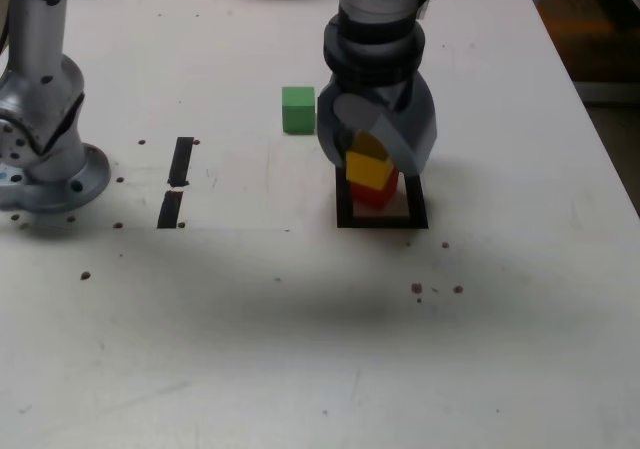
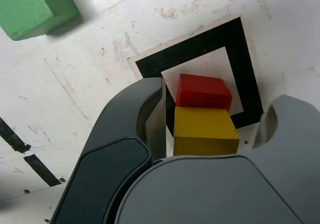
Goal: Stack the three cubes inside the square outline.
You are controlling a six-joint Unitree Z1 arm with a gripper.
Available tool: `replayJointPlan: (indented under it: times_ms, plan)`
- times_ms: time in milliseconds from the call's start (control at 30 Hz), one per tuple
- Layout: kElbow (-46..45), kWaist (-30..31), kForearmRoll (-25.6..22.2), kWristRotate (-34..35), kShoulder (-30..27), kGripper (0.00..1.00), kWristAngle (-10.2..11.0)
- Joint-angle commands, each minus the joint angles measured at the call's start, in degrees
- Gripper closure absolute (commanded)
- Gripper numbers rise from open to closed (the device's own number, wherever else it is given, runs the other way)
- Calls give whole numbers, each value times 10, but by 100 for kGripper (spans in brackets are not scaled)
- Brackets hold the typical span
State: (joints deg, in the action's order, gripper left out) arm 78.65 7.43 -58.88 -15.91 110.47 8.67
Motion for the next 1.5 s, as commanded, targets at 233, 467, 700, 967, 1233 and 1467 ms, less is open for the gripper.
replayJointPlan:
  times_ms: [233,467,700,967,1233,1467]
  plan:
    - [-7,-2,-11,11,-41,12,3]
    - [-1,-7,-58,18,-122,12,35]
    - [-28,-58,-98,22,-170,7,47]
    - [-84,-128,-76,61,-156,1,54]
    - [-93,-180,-44,65,-110,3,62]
    - [-90,-221,-24,46,-61,4,51]
